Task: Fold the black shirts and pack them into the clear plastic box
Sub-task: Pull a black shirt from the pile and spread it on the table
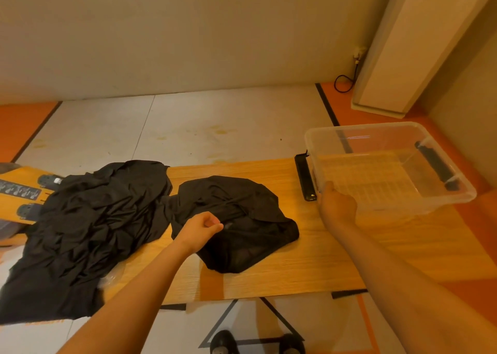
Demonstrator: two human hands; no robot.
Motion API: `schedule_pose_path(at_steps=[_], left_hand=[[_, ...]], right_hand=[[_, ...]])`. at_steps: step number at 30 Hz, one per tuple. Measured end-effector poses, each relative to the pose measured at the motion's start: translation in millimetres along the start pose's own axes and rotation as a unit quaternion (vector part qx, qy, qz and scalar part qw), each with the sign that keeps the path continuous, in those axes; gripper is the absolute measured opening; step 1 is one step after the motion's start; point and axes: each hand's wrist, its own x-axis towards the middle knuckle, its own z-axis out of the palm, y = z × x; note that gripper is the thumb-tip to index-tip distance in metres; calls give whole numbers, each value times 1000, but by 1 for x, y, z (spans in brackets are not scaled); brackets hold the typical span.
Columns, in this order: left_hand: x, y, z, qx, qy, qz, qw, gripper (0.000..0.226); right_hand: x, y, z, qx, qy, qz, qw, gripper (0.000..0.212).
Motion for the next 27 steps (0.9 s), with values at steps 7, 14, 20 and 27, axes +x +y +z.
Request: schedule_pose_path(at_steps=[7,14,20,27], left_hand=[[7,-15,-7,7,17,-43,999,12],[21,-17,-3,32,34,-53,997,10],[25,-23,-8,175,165,-85,967,26],[22,-31,7,-34,120,-197,972,69]], right_hand=[[26,16,-2,-17,8,16,1000,29],[43,40,-2,-42,-7,37,998,26],[50,49,-5,22,36,63,997,38],[-10,-39,22,74,-36,-114,990,73]])
